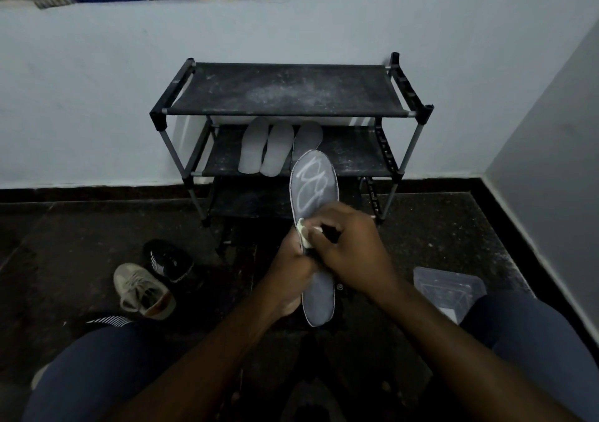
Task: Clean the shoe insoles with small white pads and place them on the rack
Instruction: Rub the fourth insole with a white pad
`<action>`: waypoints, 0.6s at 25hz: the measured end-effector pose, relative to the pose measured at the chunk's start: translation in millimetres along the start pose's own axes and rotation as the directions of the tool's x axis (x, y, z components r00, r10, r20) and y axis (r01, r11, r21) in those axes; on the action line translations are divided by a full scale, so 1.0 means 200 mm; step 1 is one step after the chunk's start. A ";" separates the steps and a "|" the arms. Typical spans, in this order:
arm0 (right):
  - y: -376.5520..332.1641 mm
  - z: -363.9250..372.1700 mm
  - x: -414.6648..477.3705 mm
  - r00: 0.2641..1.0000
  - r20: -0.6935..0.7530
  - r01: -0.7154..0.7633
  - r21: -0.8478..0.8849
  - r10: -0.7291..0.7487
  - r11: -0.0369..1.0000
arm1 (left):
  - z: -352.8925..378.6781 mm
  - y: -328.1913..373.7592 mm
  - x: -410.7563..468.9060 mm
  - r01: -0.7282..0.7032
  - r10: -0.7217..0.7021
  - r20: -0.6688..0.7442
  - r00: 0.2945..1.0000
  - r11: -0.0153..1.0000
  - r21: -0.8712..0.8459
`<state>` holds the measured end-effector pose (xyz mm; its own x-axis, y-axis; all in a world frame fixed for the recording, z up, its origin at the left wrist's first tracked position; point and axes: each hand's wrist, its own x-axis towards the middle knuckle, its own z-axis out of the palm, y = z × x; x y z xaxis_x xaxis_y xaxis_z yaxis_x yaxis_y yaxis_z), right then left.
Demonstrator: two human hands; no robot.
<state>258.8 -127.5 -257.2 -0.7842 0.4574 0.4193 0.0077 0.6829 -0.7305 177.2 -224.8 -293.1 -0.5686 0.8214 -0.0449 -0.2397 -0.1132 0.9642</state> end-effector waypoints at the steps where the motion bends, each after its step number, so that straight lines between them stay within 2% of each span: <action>1: -0.01 0.01 -0.01 0.999 0.041 0.016 -0.016 -0.015 1.000 | 0.00 0.00 0.00 -0.017 0.017 -0.015 1.000 1.000 -0.005; 3: 0.01 0.00 -0.02 0.999 0.053 -0.004 -0.046 0.006 0.999 | -0.01 0.00 -0.01 -0.005 0.004 -0.022 1.000 0.999 -0.039; 7: 0.04 -0.01 0.01 0.995 -0.084 -0.057 -0.070 0.051 0.996 | 0.00 0.02 -0.01 0.045 -0.045 -0.005 0.999 0.999 -0.019; 11: 0.03 0.01 -0.02 0.999 0.034 0.012 -0.096 -0.008 0.995 | 0.00 0.02 0.00 0.006 -0.008 -0.030 1.000 0.999 -0.048; 15: 0.06 -0.03 0.02 0.995 -0.088 -0.056 -0.095 0.048 0.994 | 0.00 0.03 0.00 0.044 -0.044 -0.013 0.999 0.999 0.018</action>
<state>259.7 -115.0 -261.7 -0.7251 0.5379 0.4300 0.1107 0.7074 -0.6981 175.7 -225.1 -288.0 -0.5675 0.8184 -0.0903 -0.2503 -0.0670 0.9658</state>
